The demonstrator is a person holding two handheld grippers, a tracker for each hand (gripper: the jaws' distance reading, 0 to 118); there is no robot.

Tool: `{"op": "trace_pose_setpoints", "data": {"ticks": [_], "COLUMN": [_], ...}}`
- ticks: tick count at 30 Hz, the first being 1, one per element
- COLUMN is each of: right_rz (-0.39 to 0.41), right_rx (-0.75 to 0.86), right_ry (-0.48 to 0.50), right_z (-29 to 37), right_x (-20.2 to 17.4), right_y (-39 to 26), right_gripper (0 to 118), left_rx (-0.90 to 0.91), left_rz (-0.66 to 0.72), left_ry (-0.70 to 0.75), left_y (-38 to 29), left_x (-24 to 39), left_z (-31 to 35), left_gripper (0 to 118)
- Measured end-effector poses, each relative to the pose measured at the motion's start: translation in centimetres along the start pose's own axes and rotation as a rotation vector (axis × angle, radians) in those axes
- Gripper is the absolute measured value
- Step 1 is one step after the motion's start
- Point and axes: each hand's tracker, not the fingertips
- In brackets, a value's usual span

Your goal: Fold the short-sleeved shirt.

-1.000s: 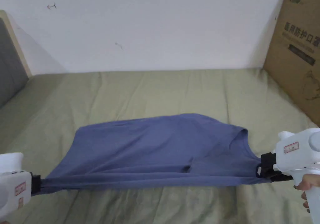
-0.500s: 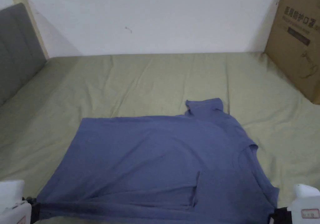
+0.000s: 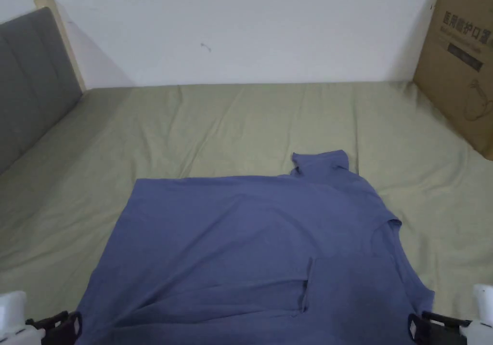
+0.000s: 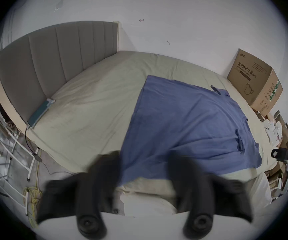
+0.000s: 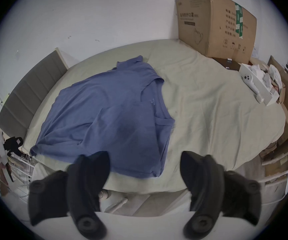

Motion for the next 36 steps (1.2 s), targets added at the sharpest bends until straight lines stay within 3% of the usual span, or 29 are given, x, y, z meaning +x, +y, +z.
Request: {"op": "trace_pose_setpoints", "data": {"ticks": [1,2,5,7,8,9,11,13,14,15,16,18,19,21,27,28,29,30,31,32,35,36], "right_rz": [-0.002,-0.003,-0.042,-0.043,-0.026,-0.020,-0.009,-0.011,-0.009,-0.007,-0.005,-0.004,-0.007,-0.010,-0.026,-0.017,0.015,0.053,0.081,0.099,0.056,0.034], "right_rx": [0.002,0.002,-0.099,-0.106,-0.114,-0.116,-0.120,-0.120,-0.124,-0.129,-0.136,-0.148,-0.157,-0.174,-0.175,-0.173,-0.183,-0.182,-0.190,-0.197,-0.212,-0.220], "right_ry": [-0.010,-0.021,0.040,0.016,0.014,0.002,0.007,0.018,0.023,0.023,0.022,0.022,0.026,0.022,0.014,0.013,-0.020,-0.072,-0.094,-0.098,-0.050,-0.045], "right_z": [0.0,-0.4,-2.4,-3.0,-3.2,-3.3,-3.5,-3.4,-3.5,-3.7,-3.8,-4.2,-4.4,-4.7,-4.3,-4.2,-4.3,-4.5,-4.9,-5.2,-6.7,-7.6], "right_x": [-0.5,-0.9,-0.2,-0.5,-0.6,-0.8,-0.7,-1.1,-1.1,-1.1,-1.3,-1.2,-1.2,-1.2,-0.6,-0.8,-0.8,-1.1,-1.3,-1.4,-0.6,-0.2], "right_y": [-0.6,-1.2,-2.9,-3.5,-3.6,-3.6,-3.3,-3.1,-3.1,-3.0,-3.0,-3.2,-3.2,-3.4,-3.3,-3.1,-2.9,-2.7,-2.7,-2.6,-2.2,-2.2], "right_gripper": [7,0,0,0,0,0,0,0,0,0,0,0,0,0,0,5,24,68,90,91,91,84], "left_rx": [-0.006,-0.009,-0.050,-0.049,-0.047,-0.055,-0.074,-0.073,-0.081,-0.091,-0.094,-0.122,-0.156,-0.231,-0.164,-0.172,-0.174,-0.174,-0.173,-0.172,-0.170,-0.170], "left_rz": [-0.002,-0.009,-0.009,-0.007,-0.012,-0.013,-0.011,-0.006,-0.008,-0.015,-0.023,-0.029,-0.037,-0.032,-0.065,-0.077,-0.083,-0.087,-0.087,-0.088,-0.081,-0.075], "left_ry": [0.008,0.025,0.022,0.033,0.038,0.042,0.061,0.068,0.078,0.081,0.080,0.087,0.071,0.062,0.087,0.090,0.090,0.091,0.090,0.089,0.083,0.079], "left_y": [-0.8,-1.6,-2.9,-3.3,-3.3,-3.2,-3.0,-3.2,-2.9,-2.8,-2.8,-2.7,-2.8,-3.4,-3.3,-3.3,-3.3,-3.2,-3.1,-3.0,-2.7,-2.6], "left_x": [0.1,0.5,0.4,0.2,0.0,-0.2,-0.7,-1.2,-1.2,-1.3,-1.4,-1.6,-1.7,-1.6,-0.2,-0.1,-0.1,-0.3,-0.2,-0.2,-0.5,-0.5], "left_z": [-0.3,-0.4,-0.9,-1.1,-1.3,-1.5,-2.1,-3.0,-3.5,-4.0,-4.5,-6.0,-6.9,-8.3,-7.0,-7.0,-7.0,-7.0,-6.8,-6.7,-6.5,-6.5], "left_gripper": [1,0,0,2,13,37,75,91,91,104,105,99,82,13,7,7,7,7,7,7,7,7]}}
